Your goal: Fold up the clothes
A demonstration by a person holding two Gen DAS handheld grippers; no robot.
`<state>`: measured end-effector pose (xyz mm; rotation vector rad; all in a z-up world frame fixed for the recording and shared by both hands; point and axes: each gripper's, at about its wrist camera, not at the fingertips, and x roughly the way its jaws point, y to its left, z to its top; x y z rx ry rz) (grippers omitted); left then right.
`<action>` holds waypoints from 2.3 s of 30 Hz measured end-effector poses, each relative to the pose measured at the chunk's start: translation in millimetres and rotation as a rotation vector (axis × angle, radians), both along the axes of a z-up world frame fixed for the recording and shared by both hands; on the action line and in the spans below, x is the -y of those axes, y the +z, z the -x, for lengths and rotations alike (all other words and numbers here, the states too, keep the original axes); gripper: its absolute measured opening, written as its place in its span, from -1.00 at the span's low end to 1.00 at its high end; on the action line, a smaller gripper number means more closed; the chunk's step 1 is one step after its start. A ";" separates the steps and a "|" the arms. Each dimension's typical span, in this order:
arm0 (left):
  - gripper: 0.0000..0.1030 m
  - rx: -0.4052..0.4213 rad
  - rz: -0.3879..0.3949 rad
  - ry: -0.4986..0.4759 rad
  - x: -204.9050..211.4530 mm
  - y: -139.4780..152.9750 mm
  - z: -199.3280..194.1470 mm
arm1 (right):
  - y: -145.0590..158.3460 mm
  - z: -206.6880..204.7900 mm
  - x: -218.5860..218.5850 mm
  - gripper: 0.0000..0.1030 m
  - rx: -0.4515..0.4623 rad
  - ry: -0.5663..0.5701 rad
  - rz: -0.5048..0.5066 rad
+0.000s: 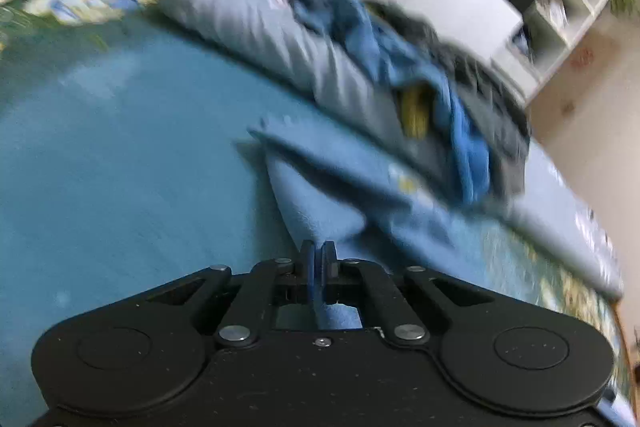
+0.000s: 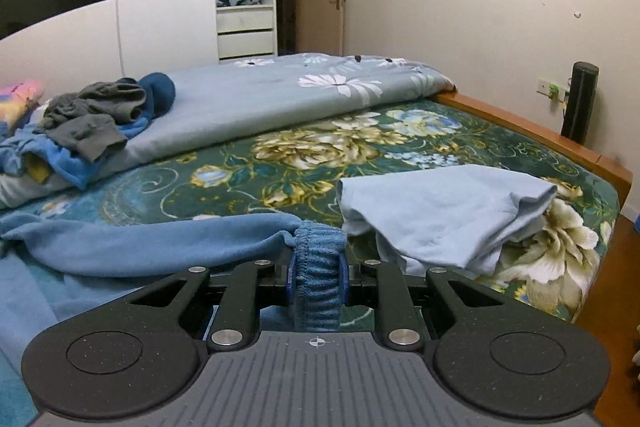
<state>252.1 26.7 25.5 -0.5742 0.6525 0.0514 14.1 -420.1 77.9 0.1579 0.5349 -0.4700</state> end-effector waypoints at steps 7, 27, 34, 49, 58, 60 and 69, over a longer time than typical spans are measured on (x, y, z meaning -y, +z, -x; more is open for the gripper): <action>-0.99 0.201 0.054 0.106 -84.4 64.1 94.7 | 8.0 -3.4 -15.8 -0.65 0.028 0.076 -0.007; -0.63 0.068 -0.103 0.018 -117.0 52.2 124.0 | -24.0 -13.2 -38.4 -0.65 -0.062 0.135 -0.057; -0.44 -0.068 0.239 -0.086 -59.1 3.5 -10.2 | -30.7 -21.0 -39.5 -0.65 -0.075 0.145 -0.063; -1.00 0.058 0.298 0.188 -23.2 17.3 -54.5 | -35.7 -33.6 -16.0 -0.64 -0.035 0.231 -0.132; -1.00 0.354 0.197 0.228 -88.3 102.8 91.8 | -10.2 -0.7 -25.9 -0.64 0.085 0.283 -0.096; -1.00 0.398 0.162 0.241 -102.2 116.4 120.4 | -2.3 6.7 -27.2 -0.64 0.108 0.293 -0.098; -1.00 0.226 -0.013 0.292 -131.1 115.8 60.2 | 9.0 -74.7 -27.9 -0.64 0.039 0.421 0.008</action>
